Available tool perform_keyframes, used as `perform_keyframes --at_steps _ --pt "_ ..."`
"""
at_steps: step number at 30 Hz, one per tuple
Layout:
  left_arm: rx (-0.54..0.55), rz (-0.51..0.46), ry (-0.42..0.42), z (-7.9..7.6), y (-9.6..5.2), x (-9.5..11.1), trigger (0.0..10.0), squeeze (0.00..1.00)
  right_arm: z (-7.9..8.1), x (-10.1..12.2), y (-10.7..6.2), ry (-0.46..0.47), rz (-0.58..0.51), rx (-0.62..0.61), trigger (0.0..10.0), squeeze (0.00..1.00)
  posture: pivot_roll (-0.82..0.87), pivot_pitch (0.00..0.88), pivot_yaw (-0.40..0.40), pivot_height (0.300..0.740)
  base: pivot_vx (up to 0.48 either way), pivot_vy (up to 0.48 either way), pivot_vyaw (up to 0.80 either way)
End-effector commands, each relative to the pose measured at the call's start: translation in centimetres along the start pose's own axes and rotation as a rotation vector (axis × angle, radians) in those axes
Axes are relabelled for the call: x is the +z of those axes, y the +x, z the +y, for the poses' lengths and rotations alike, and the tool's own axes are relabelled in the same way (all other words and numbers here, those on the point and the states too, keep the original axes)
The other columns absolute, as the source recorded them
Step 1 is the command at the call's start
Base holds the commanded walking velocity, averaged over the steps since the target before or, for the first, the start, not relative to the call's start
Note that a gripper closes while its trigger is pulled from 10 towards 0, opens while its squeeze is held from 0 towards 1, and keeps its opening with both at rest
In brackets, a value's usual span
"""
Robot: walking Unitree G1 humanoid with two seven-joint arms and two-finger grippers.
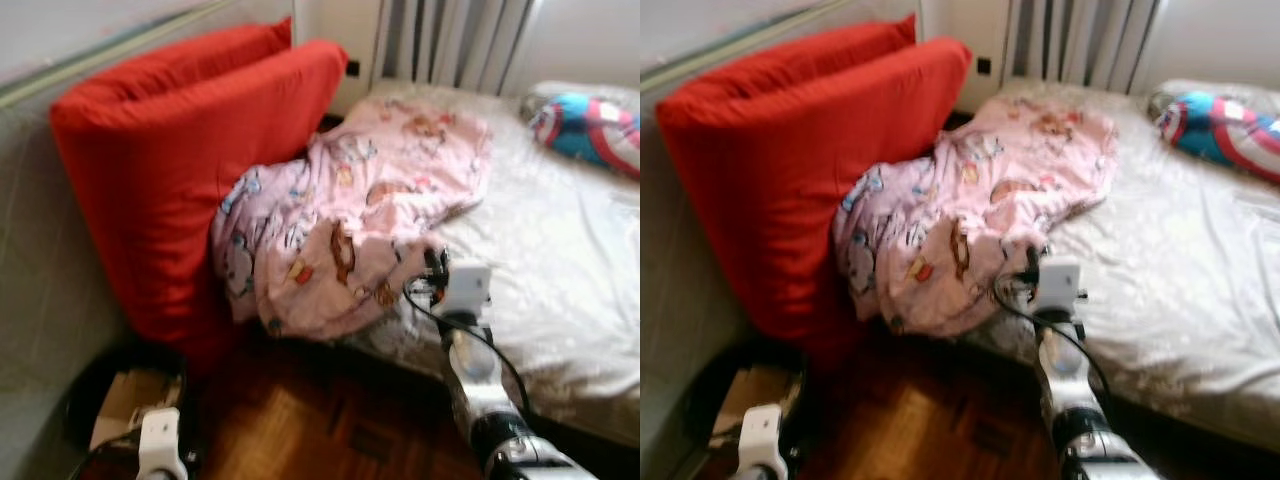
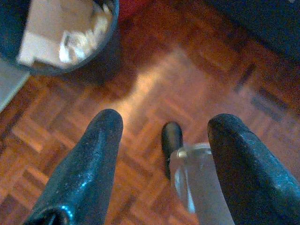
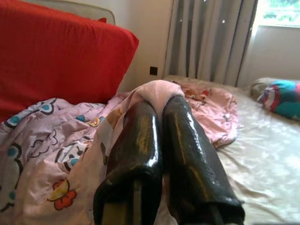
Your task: Clean up the room
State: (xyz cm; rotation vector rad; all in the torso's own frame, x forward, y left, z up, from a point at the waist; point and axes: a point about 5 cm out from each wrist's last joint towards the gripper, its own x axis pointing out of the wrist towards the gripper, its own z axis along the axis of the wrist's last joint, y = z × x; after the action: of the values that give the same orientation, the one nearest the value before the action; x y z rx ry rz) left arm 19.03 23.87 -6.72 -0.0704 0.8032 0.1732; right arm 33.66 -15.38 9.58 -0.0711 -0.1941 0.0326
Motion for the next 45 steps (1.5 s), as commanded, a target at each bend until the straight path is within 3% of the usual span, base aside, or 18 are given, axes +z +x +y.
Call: perform_keyframes --at_steps 1,10,13,14,16,18,20,26,29,33,36,39,42,45 --pt "-0.004 0.012 0.010 0.0 0.0 -0.1 10.0 0.00 0.1 1.7 0.7 -0.020 -0.090 0.019 10.0 0.00 -0.04 0.052 -0.026 0.740 -0.247 0.000 0.00" --pt "-0.004 0.022 0.018 0.0 0.0 -0.1 10.0 0.00 0.7 3.6 1.5 -0.045 -0.171 0.072 10.0 0.00 -0.05 0.052 -0.028 0.740 -0.109 0.000 0.00" --pt "-0.009 0.027 0.021 -0.1 0.0 -0.2 10.0 0.00 0.2 0.9 0.9 -0.037 0.005 0.047 10.0 0.00 -0.04 0.052 -0.032 0.740 0.000 0.000 0.00" --pt "-0.009 0.027 0.021 -0.1 0.0 -0.2 10.0 0.00 0.2 0.9 0.9 -0.037 0.005 0.047 10.0 0.00 -0.04 0.052 -0.032 0.740 0.000 0.000 0.00" --pt "-0.011 0.027 0.018 -0.2 0.0 -0.2 10.0 0.00 -0.8 -1.6 -0.3 0.037 0.163 -0.027 10.0 0.00 -0.04 0.054 -0.032 0.740 0.000 0.000 0.00" --pt "-0.011 0.027 0.018 -0.2 0.0 -0.2 10.0 0.00 -0.9 -1.8 -0.4 0.042 0.171 -0.034 10.0 0.00 -0.04 0.054 -0.032 0.740 0.000 0.000 0.00" --pt "-0.011 0.031 0.020 -0.2 0.1 -0.2 10.0 0.00 -1.8 -3.2 -1.3 0.047 0.263 -0.093 10.0 0.00 -0.05 0.053 -0.030 0.740 0.000 0.000 0.00" --pt "-0.033 0.037 0.054 -0.2 0.1 0.0 10.0 0.00 -1.3 -5.4 -2.8 0.018 0.417 -0.055 10.0 0.00 -0.04 0.048 -0.031 0.740 0.000 0.000 0.00" --pt "-0.037 0.037 0.061 -0.2 0.1 0.0 10.0 0.00 -1.2 -5.6 -2.9 0.006 0.427 -0.054 10.0 0.00 -0.04 0.048 -0.031 0.740 0.000 0.000 0.00" --pt "-0.040 0.039 0.070 -0.2 0.1 0.1 10.0 0.00 -0.6 -4.8 -2.3 0.014 0.381 -0.032 10.0 0.00 -0.05 0.044 -0.027 0.740 0.000 0.000 0.00" --pt "-0.044 0.043 0.076 -0.2 0.1 0.1 10.0 0.00 -0.1 -4.2 -1.9 -0.030 0.328 0.010 10.0 0.00 -0.05 0.042 -0.028 0.740 0.000 0.000 0.00" --pt "-0.045 0.043 0.076 -0.3 0.2 0.1 10.0 0.00 0.4 -1.3 -0.8 0.018 0.107 -0.009 10.0 0.00 -0.05 0.039 -0.030 0.740 0.000 0.000 0.00" --pt "-0.045 0.043 0.077 -0.3 0.2 0.1 10.0 0.00 0.6 -0.2 -0.4 0.014 0.034 -0.018 10.0 0.00 -0.05 0.035 -0.033 0.740 0.000 0.000 0.00" --pt "-0.046 0.044 0.076 -0.3 0.2 0.1 10.0 0.00 2.1 1.6 -0.2 -0.032 -0.090 0.056 10.0 0.00 -0.05 0.033 -0.034 0.740 0.000 0.000 0.00"
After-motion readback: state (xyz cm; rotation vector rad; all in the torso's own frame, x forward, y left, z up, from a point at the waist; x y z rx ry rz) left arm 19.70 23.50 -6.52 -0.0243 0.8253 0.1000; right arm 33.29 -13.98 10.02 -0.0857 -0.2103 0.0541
